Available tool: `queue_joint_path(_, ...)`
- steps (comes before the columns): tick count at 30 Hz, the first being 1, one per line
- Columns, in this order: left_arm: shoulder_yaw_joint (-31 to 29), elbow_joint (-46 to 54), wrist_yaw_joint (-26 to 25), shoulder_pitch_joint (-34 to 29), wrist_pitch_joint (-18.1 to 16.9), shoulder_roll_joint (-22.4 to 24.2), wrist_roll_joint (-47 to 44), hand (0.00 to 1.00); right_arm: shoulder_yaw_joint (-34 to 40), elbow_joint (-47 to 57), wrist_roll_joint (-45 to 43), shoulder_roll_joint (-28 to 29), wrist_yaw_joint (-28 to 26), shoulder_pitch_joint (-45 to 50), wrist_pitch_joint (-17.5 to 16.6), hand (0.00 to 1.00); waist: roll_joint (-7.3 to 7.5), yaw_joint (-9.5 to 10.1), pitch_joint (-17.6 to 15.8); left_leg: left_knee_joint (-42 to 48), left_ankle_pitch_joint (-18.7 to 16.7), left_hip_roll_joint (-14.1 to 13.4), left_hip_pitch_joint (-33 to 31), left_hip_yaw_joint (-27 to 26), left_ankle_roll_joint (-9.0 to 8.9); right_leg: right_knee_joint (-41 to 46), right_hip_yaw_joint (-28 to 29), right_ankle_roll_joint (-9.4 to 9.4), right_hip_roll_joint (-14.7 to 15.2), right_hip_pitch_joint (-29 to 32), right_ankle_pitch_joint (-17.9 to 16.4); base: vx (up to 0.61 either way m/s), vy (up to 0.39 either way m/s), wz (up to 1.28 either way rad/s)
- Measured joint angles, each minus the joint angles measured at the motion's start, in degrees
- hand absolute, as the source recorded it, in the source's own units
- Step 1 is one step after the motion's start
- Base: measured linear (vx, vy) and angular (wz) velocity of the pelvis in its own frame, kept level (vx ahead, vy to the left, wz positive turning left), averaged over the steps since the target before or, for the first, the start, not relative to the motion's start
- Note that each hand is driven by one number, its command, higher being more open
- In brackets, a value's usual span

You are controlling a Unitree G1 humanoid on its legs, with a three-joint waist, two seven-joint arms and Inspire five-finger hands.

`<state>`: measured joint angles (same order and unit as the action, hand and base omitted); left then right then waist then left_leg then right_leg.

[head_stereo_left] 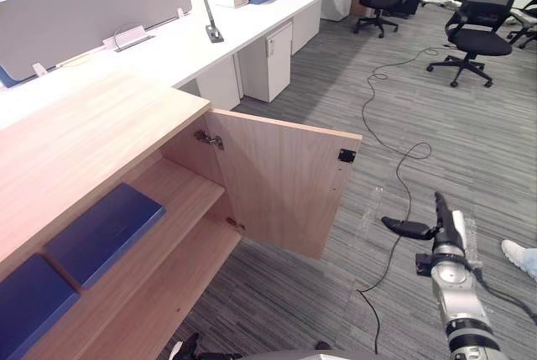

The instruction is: Walk over to the cabinet, pick up the folder, carry it to the office cabinet, place the folder inside the office cabinet, then close the office cabinet door

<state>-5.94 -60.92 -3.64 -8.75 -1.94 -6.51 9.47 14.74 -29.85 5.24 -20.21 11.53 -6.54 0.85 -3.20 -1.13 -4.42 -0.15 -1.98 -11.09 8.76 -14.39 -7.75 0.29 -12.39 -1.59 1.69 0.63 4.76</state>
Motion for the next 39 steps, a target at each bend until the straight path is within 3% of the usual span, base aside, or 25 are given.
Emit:
queue_joint_path(3,0.03,0.00,0.01,-0.07,-0.04,0.03,0.06,1.00,-0.78,-2.04,-0.92,-1.02,-0.13,-3.14,-0.24,1.00,0.02,0.52,0.15,-0.44,0.39,0.12,0.20,0.93,0.01,-1.42,-0.92,0.07,0.01,-1.52,0.55,-0.04,-0.002,0.15)
queue_joint_path(8,0.01,0.02,-0.06,-0.87,-0.56,0.03,0.01,1.00,-8.12,-4.86,-0.92,-2.45,-2.00,-6.85,-1.27,1.00,0.47,1.03,0.59,-1.01,1.00,0.63,-0.06,1.52,0.37,-5.15,-1.61,0.08,0.04,-2.93,2.75,-0.07,0.009,0.07)
queue_joint_path(21,-4.38,-0.01,-0.20,-1.23,-1.15,0.29,-2.77,1.00,-19.86,-10.52,-1.98,-2.91,-5.06,-18.95,-1.69,1.00,1.90,1.55,-0.22,-1.67,1.68,0.89,-0.10,3.69,0.59,-5.16,-3.42,0.09,0.43,-3.43,2.79,-0.03,0.010,0.07)
queue_joint_path(32,-4.48,0.07,-0.85,-1.48,-1.26,0.25,-4.99,1.00,-25.08,-16.89,-5.42,-6.66,-7.26,-26.15,-1.67,1.00,2.49,1.57,-0.64,-1.66,2.00,1.39,-0.52,4.14,1.00,-5.33,-3.84,-0.18,0.96,-3.29,3.06,-0.04,0.024,0.02)
queue_joint_path(39,-1.97,1.33,-0.82,-1.11,-1.65,0.05,-5.01,1.00,-24.98,-27.89,-7.79,-6.78,-8.88,-30.76,-2.14,1.00,2.13,2.59,-2.04,-1.42,2.41,1.53,-1.34,6.17,1.12,-5.18,-5.68,-0.18,1.25,-3.66,3.05,-0.03,0.007,0.13)
